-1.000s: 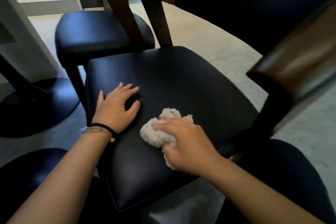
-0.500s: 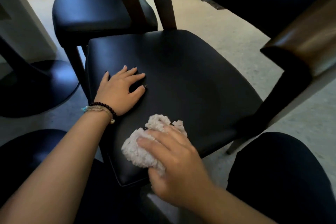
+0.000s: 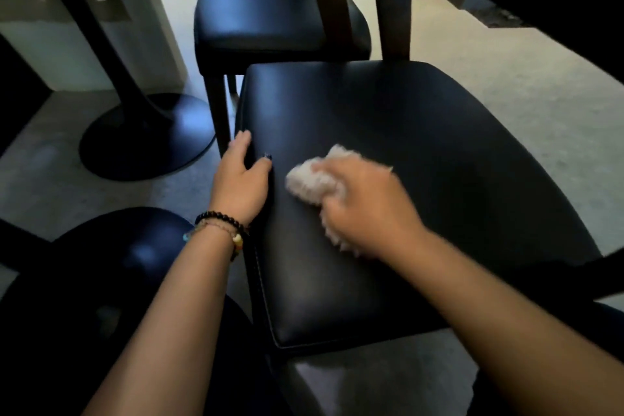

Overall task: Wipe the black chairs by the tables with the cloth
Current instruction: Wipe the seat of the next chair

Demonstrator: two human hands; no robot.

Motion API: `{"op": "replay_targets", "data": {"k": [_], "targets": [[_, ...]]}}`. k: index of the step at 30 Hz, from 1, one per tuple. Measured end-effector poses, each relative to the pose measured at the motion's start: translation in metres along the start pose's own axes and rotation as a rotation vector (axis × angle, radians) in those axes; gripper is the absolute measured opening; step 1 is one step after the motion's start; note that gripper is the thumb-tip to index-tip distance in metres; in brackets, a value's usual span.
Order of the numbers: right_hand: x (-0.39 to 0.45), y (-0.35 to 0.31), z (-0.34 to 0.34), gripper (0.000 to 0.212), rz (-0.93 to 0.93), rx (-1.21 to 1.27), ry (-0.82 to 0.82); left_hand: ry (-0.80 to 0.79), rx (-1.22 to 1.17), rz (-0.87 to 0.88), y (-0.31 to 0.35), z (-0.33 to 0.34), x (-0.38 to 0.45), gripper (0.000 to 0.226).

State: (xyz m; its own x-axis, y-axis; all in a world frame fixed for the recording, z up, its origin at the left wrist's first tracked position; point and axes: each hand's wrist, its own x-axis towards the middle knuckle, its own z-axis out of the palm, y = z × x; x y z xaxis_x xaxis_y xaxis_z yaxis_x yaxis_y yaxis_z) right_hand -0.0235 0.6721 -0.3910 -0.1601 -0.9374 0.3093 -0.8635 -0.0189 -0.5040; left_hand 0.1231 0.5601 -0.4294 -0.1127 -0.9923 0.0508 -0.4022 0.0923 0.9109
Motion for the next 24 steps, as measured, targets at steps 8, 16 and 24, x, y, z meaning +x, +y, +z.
{"op": "replay_targets", "data": {"k": [8, 16, 24], "targets": [[0.06, -0.01, 0.033, 0.035, 0.006, -0.157, 0.0, 0.028, -0.03, -0.191, -0.011, 0.005, -0.021, 0.064], [0.138, 0.054, 0.012, 0.043, 0.397, -0.058, 0.03, 0.042, 0.041, -0.182, -0.003, 0.004, -0.027, 0.059], [0.105, -0.011, 0.053, 0.036, -0.103, -0.077, -0.048, 0.094, 0.059, -0.181, -0.007, 0.005, -0.028, 0.058]]}}
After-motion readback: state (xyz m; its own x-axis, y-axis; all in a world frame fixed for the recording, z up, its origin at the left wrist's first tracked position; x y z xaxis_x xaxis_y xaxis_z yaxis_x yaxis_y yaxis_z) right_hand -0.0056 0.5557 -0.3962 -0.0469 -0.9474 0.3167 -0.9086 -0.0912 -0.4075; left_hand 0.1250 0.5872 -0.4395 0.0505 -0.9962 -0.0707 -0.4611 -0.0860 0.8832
